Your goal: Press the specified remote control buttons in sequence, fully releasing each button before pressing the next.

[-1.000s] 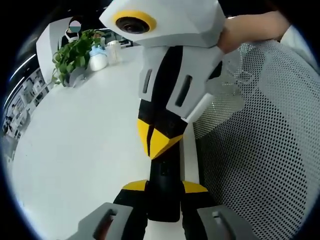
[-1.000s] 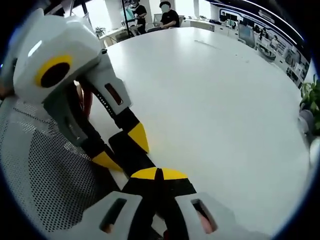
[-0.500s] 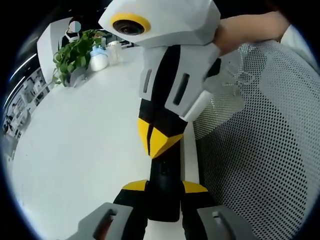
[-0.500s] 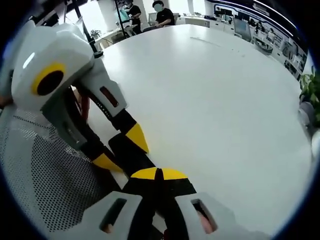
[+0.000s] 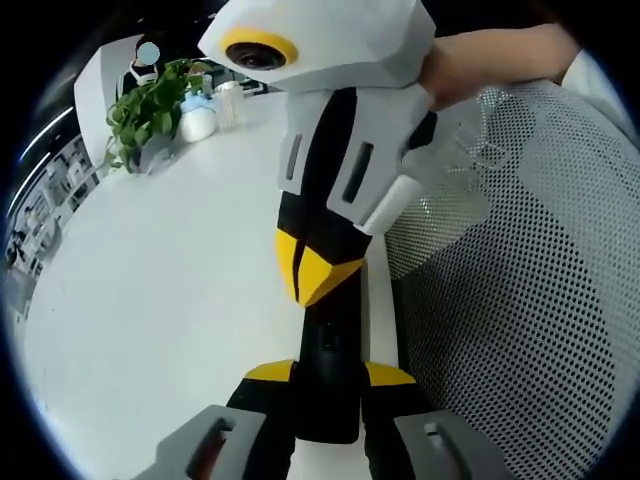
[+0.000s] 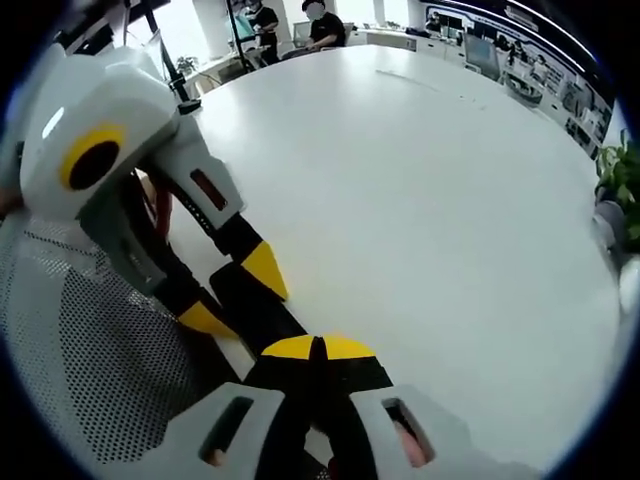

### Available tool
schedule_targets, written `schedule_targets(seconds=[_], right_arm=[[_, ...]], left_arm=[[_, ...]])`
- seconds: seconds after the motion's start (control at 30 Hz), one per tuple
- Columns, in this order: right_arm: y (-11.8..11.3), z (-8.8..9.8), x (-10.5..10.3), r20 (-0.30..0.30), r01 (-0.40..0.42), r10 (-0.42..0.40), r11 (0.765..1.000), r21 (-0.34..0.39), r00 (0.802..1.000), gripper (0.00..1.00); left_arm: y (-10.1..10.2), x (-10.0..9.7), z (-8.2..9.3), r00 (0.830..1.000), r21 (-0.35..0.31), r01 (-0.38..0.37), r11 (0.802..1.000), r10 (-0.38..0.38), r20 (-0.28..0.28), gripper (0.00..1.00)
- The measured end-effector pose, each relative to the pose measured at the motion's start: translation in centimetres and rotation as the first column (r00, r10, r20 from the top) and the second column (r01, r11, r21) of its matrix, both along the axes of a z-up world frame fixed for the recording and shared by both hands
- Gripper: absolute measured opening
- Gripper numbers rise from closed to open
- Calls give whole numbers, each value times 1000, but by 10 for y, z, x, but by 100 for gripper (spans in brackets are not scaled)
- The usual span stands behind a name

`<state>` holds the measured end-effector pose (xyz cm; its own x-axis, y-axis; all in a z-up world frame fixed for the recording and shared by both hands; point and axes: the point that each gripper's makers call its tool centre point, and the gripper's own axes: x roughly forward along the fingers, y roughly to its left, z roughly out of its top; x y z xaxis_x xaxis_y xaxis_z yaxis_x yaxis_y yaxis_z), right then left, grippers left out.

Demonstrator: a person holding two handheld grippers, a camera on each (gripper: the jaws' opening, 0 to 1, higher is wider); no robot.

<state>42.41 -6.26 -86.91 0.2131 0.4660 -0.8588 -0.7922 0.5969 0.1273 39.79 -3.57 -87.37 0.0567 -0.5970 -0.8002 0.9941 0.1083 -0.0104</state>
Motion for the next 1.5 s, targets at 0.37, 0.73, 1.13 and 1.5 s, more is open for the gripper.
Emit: schedule_targets(seconds=[0.37,0.73,1.13,1.5], right_arm=[[4,1,-4,-11,-19,19,1000,10,1000,0],[5,0,-4,19,-42,42,999,2,999,0],[5,1,-4,18,-48,49,999,-17,999,0],[4,5,-12,-9,-81,81,997,-21,997,0]], left_arm=[[0,0,0,1000,2,2,1000,-2,0,24],[0,0,0,1000,3,4,1000,-4,-2,24],[0,1,0,1000,2,-3,1000,3,-5,24],[0,0,0,1000,3,-3,1000,3,-4,24]])
